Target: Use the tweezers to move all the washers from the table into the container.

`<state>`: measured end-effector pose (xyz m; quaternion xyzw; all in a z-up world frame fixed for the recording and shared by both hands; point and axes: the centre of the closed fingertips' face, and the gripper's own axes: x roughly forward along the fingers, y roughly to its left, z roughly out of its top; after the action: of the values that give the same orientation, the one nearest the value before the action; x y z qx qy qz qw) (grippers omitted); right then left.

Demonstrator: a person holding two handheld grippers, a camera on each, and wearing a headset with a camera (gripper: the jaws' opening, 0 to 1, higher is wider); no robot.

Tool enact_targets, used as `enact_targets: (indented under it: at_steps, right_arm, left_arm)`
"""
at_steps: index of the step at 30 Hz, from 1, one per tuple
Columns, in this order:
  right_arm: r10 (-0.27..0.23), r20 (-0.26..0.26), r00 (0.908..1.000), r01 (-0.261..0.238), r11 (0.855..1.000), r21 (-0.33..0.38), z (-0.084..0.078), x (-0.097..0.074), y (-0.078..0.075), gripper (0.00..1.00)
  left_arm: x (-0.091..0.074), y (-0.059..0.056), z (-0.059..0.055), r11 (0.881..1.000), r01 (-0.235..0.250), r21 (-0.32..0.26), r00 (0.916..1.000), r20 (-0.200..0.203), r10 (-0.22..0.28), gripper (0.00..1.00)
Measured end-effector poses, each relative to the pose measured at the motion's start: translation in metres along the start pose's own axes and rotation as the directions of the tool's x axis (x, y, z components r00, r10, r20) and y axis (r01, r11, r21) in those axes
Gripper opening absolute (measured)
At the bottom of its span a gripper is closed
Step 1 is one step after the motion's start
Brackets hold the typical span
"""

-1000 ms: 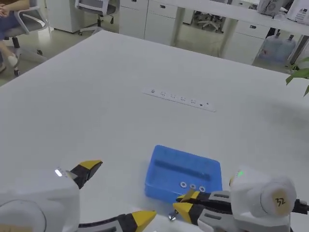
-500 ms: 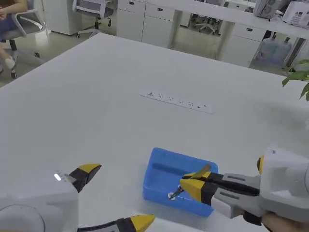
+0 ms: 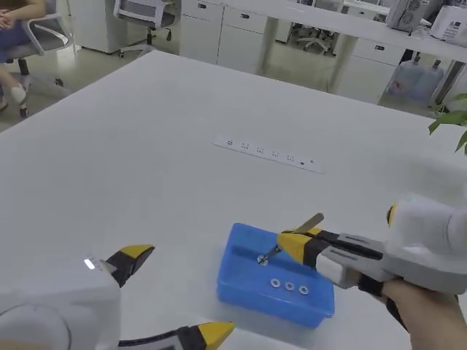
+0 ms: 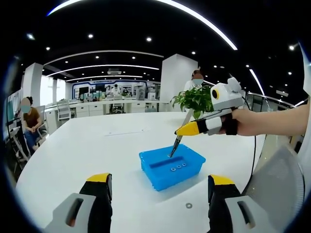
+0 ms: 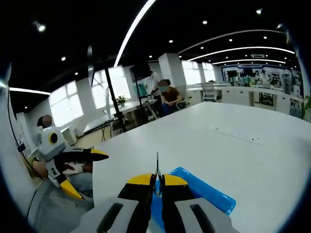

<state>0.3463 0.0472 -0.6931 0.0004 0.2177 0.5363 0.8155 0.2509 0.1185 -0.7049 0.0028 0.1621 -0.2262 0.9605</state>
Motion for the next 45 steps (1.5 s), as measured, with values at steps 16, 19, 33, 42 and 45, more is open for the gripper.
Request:
enact_targets:
  at_steps: [16,19,33,42,45]
  right_arm:
    - [-0.033,-0.165,0.9857,0.038,0.999,0.027,-0.041,0.029,-0.033,0.02]
    - [-0.044,-0.199,0.979,0.047,0.999,0.013,-0.049,0.031,-0.036,0.02]
    - [-0.052,-0.251,0.9665,0.042,0.998,-0.045,-0.06,0.034,-0.036,0.02]
    - [-0.054,-0.211,0.9759,0.049,0.998,-0.025,-0.052,0.027,-0.033,0.03]
    - [-0.052,-0.189,0.9805,0.048,0.999,-0.023,-0.046,0.024,-0.029,0.03]
  left_arm:
    - [-0.001,0.001,0.0,1.0,-0.007,-0.005,1.0,0.002,0.007,0.82]
    - [0.0,0.001,0.0,1.0,-0.006,-0.005,1.0,-0.001,0.006,0.82]
    - [0.0,0.0,-0.001,1.0,-0.001,-0.001,1.0,-0.006,0.001,0.82]
    - [0.0,0.0,0.0,1.0,-0.001,-0.003,1.0,-0.001,0.001,0.82]
    - [0.0,0.0,0.0,1.0,0.0,-0.004,1.0,-0.001,0.0,0.82]
